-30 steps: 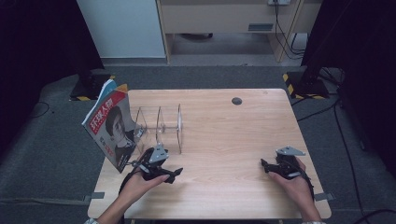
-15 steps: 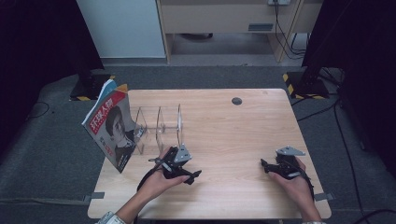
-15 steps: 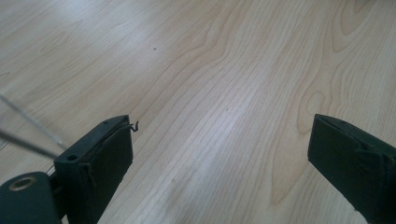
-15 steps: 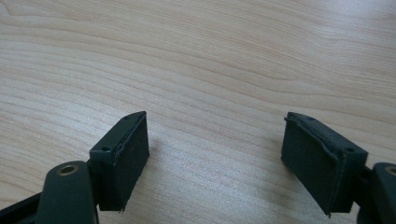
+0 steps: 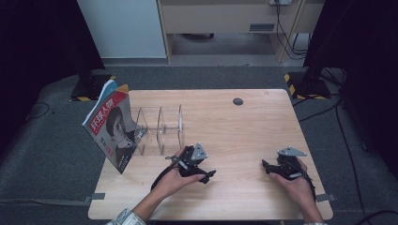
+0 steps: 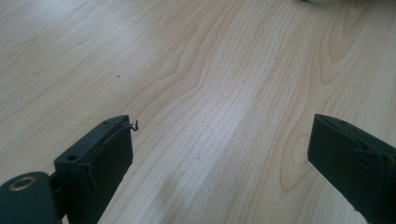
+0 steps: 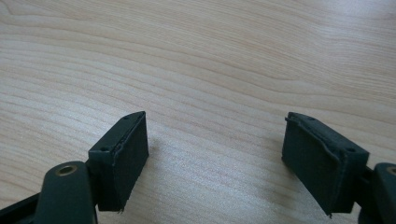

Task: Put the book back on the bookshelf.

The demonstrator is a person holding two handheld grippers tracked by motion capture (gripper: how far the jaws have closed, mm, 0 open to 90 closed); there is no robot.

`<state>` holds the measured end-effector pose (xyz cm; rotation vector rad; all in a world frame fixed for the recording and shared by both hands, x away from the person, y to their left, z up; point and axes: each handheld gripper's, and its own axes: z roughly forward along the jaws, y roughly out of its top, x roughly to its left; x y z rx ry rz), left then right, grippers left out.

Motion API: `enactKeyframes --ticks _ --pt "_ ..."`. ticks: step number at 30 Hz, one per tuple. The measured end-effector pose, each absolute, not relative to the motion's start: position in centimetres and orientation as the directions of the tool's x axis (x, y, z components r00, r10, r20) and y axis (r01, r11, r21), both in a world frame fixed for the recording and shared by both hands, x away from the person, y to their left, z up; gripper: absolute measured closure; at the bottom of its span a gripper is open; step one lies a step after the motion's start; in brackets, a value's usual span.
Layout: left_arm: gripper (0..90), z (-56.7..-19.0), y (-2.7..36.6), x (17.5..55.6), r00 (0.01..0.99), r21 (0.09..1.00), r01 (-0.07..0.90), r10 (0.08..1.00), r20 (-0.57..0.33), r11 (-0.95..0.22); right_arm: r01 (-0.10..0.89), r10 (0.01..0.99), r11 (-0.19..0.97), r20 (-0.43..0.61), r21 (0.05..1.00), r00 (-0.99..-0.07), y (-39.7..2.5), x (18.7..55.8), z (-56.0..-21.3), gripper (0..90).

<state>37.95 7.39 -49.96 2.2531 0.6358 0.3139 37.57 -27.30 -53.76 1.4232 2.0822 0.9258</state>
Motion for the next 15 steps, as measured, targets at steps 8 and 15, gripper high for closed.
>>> enactKeyframes --ticks 8,15 --pt "6.1 -51.4 4.9 38.5 0.852 0.694 0.351 0.522 0.042 -0.629 0.631 0.929 0.246 0.007 0.736 -0.370 -27.3 37.6 -53.8 21.5" --pt "5.8 -52.1 3.8 39.5 0.831 0.701 0.388 0.556 0.015 -0.598 0.630 0.929 0.245 0.007 0.737 -0.370 -27.2 37.5 -53.8 20.6"
